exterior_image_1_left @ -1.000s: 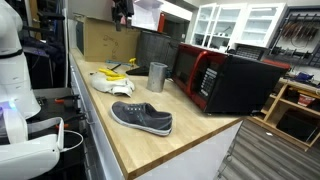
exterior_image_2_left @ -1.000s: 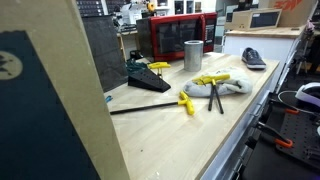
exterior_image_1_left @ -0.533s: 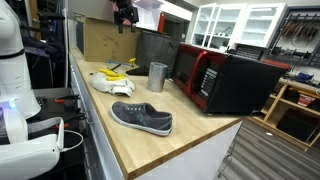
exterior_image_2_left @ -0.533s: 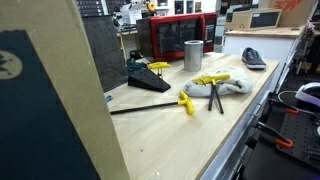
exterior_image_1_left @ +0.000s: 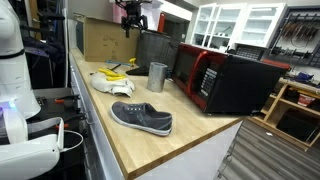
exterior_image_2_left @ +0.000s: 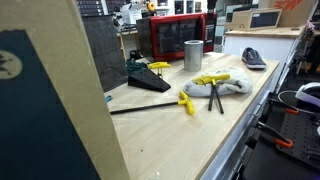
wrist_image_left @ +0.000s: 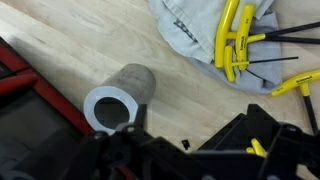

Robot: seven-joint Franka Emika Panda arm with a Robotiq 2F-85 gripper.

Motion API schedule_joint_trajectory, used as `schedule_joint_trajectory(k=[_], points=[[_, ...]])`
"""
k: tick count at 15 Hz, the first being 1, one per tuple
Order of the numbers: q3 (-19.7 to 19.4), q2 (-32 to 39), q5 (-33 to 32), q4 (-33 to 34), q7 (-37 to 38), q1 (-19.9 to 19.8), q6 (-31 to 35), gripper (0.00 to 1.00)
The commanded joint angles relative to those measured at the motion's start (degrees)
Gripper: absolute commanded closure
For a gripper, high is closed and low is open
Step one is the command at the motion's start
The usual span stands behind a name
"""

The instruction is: Remove one wrench from the black stand and put it on the counter.

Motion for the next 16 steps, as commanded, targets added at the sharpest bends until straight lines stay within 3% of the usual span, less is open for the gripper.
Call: schedule_joint_trajectory(k=[1,6,9,16], points=[[0.4,0.3,0.2,0.3,-0.3,-0.4,-0.2,0.0],[0.5,2.5,1.2,1.3,-2.4,0.6,1.2,0.0],[1.0,5.8,2.7,2.5,-6.6,2.2,2.9,0.0],[3.9,15.2,3.3,7.3,-8.8,3.1,7.4,0.0]])
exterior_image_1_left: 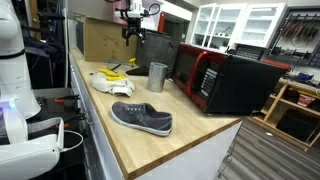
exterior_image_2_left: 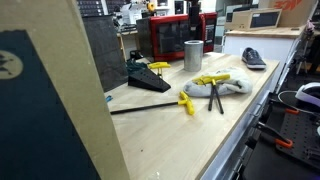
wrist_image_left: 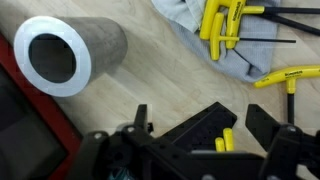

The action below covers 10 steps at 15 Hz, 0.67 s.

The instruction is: Remove one wrench from the black stand and put it on the counter.

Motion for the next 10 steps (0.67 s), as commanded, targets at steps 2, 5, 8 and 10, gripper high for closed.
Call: schedule_joint_trajectory(k=[2,5,8,10], points=[[1.7,7.9,0.7,6.8,-2.2,-0.1,0.4,0.0],[2.9,12.5,0.2,11.2,-2.3,-0.3,-0.2,0.0],[3.9,16.6,-1.6,15.1,-1.9,-0.3,-1.8,0.0],[4.1,14.6,-0.6,11.9,-0.7,-0.7,0.1,0.0]])
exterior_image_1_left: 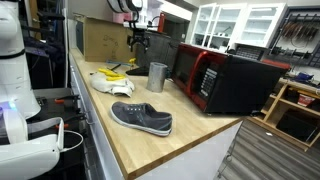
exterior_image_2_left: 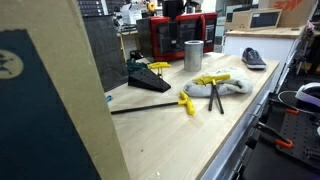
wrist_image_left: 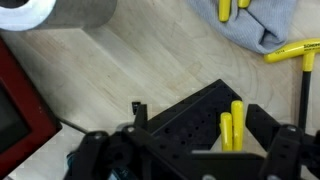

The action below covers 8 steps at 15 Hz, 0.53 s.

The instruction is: Remove one wrench from the black stand and put it on the counter.

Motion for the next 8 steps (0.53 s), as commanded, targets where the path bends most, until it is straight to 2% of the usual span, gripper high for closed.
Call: schedule_joint_trajectory(k=[1,4,8], points=[[0.8,0.3,-0.1,0.1,0.1,-0.7,-0.1,0.0],[0.7,0.4,-1.0,-0.1,0.8,-0.7,0.6,0.0],[1.6,3.6,-1.6,0.4,1.2,0.0,4.9,0.0]])
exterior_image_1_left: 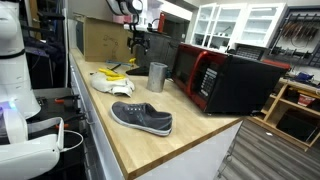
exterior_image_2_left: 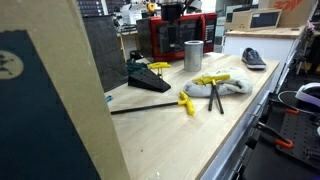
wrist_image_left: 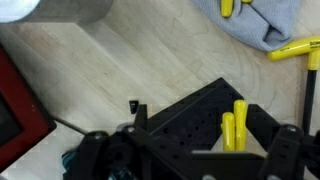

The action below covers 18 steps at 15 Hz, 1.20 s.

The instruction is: Remove one wrench from the black stand and put it on the counter.

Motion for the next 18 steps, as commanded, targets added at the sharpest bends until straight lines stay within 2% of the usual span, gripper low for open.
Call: schedule_joint_trajectory(k=[1,8,18], points=[[1.5,3.3,-1.8,1.1,1.1,0.4,3.6,0.0],[3.3,9.2,-2.2,5.4,0.6,0.8,6.0,0.0],[4.0,11.4,-1.5,8.6,-0.8,0.5,5.3,0.0]])
